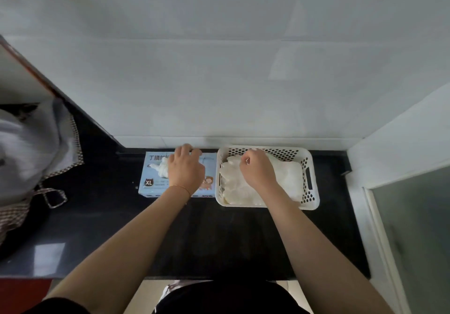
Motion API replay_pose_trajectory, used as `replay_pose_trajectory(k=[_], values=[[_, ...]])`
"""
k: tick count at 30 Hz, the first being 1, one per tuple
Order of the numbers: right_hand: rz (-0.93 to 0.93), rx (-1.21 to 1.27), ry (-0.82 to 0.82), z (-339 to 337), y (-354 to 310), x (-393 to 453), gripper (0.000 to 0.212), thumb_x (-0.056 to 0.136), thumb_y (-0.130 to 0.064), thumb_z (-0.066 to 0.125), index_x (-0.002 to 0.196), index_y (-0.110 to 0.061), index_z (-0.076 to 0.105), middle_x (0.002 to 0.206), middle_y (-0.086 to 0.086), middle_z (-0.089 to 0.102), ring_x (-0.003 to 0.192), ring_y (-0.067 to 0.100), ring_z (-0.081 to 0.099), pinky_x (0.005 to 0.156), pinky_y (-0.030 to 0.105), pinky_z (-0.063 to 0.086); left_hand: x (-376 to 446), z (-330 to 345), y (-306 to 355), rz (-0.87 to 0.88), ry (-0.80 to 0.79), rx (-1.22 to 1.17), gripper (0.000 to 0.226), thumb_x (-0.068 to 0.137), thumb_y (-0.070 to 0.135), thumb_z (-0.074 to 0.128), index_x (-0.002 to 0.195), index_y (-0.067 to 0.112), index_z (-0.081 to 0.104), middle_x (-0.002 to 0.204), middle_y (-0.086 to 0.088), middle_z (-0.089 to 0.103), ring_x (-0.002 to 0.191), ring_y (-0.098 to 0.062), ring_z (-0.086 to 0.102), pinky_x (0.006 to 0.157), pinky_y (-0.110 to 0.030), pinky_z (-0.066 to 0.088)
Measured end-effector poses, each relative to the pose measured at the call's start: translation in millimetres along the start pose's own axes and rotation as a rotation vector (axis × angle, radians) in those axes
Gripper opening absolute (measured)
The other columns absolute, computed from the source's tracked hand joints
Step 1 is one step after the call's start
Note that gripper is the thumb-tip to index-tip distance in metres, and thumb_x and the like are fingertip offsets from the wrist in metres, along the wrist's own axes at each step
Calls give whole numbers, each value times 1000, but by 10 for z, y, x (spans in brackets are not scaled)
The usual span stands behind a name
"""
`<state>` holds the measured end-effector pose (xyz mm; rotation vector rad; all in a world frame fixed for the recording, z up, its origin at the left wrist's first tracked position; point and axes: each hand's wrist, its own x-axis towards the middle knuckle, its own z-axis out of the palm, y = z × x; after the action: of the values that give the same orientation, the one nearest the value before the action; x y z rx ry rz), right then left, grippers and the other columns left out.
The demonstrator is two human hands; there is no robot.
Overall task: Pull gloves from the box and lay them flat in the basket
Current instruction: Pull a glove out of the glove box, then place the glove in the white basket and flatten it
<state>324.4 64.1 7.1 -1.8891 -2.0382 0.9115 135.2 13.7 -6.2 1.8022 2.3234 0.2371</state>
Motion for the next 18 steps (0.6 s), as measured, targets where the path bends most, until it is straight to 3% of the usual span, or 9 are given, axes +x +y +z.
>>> replay_pose_trajectory(k=[4,7,9,12,14,18], values=[[-15,-33,-32,234,-394,-68,22,90,-6,46,80,4,63,86,17,63,67,23,52,58,35,42,46,-141,-518,-108,-135,-4,44,80,27,65,123,22,55,122,-5,52,118,-27,46,96,-38,37],[-28,-34,-81,393,-601,-92,21,93,-9,46,77,-2,59,81,9,59,66,18,49,54,30,36,82,-193,-791,-129,-225,-18,22,84,33,64,105,27,63,108,0,59,108,-23,55,90,-35,41],[-48,-28,-119,445,-653,-93,20,95,-12,46,77,-12,54,77,1,54,67,17,50,51,25,33,96,-206,-853,-122,-205,-88,11,86,33,62,92,27,69,100,2,63,99,-22,60,88,-35,44],[-52,-25,-144,541,-824,-103,18,95,-12,46,79,-14,55,70,-5,51,65,15,49,50,23,31,128,-276,-967,-30,-171,-137,19,93,32,57,95,26,74,100,1,64,101,-23,57,87,-37,46],[-43,-24,-158,586,-913,-110,20,94,-11,45,77,-13,56,70,-3,54,65,16,50,51,24,34,160,-339,-976,29,-156,-136,27,97,28,50,86,19,74,92,-2,64,98,-25,56,82,-37,47],[-43,-47,-197,648,-1071,-121,19,95,-13,44,88,-13,62,85,0,64,77,19,60,67,32,47,267,-487,-973,42,-94,-166,25,95,22,49,90,14,72,94,-2,65,90,-22,59,77,-39,53]])
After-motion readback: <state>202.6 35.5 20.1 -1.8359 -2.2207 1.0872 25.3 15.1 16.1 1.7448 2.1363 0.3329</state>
